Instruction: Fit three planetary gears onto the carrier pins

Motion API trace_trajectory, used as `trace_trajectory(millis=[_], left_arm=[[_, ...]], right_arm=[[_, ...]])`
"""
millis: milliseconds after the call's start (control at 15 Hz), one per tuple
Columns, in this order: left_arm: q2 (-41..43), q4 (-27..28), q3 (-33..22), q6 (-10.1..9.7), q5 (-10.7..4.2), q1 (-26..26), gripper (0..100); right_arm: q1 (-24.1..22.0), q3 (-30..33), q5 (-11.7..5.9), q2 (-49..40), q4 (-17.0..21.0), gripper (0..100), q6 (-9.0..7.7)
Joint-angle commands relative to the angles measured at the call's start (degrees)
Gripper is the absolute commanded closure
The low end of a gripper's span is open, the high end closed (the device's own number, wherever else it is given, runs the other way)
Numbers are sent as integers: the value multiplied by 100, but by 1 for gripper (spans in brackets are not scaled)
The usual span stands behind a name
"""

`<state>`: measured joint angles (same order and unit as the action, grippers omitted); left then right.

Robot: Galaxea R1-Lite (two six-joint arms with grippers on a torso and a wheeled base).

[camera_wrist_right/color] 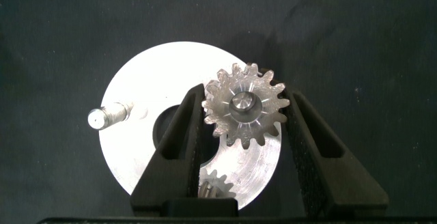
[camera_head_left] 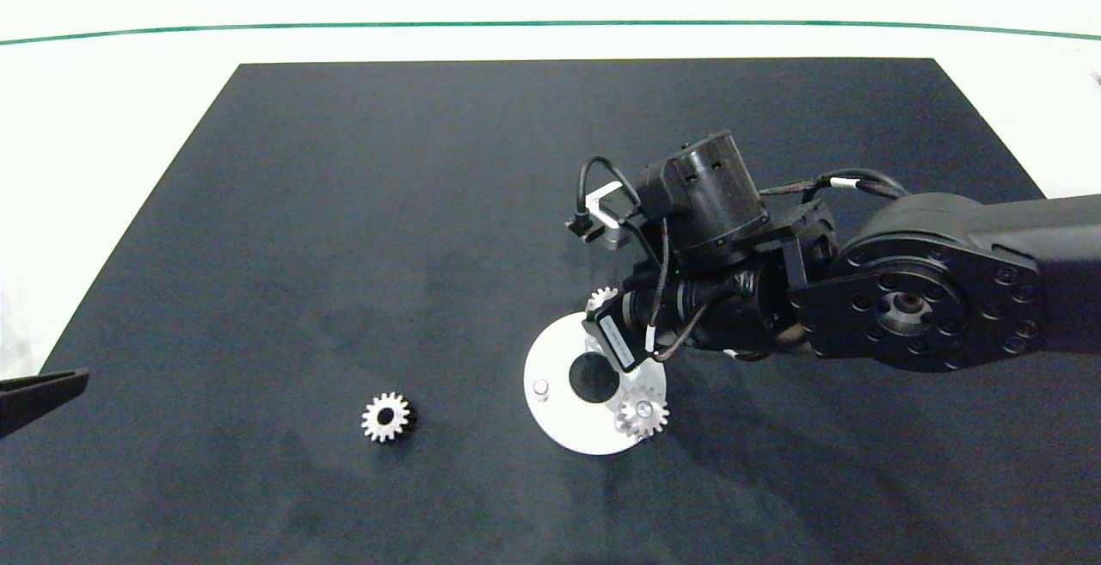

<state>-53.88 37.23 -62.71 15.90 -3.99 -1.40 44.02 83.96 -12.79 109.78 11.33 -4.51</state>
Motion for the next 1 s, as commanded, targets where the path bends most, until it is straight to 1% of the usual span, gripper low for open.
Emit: trace_trajectory(millis=[67, 267, 333, 533, 733, 867, 933, 1000], left_arm=[[-8, 21, 4, 10, -6, 0, 0], [-8, 21, 4, 10, 3, 0, 0], [-8, 21, -5, 1, 3, 0, 0], [-8, 21, 4, 1, -6, -9, 0], [-17, 21, 4, 1, 3, -18, 0], [-17, 21, 4, 1, 3, -18, 0], [-17, 21, 4, 1, 3, -18, 0], [-17, 21, 4, 1, 3, -18, 0]], right_arm=[[1, -20, -4, 0, 10, 75, -6], [1, -20, -13, 17, 1, 75, -6], [1, -11, -22, 26, -16, 0, 12], [10, -20, -22, 26, -25, 0, 135], [19, 15, -31, 35, -25, 0, 135], [10, -72, -40, -114, -16, 0, 152], [10, -283, -163, -475, -8, 0, 152], [10, -319, -189, -527, -8, 0, 152]])
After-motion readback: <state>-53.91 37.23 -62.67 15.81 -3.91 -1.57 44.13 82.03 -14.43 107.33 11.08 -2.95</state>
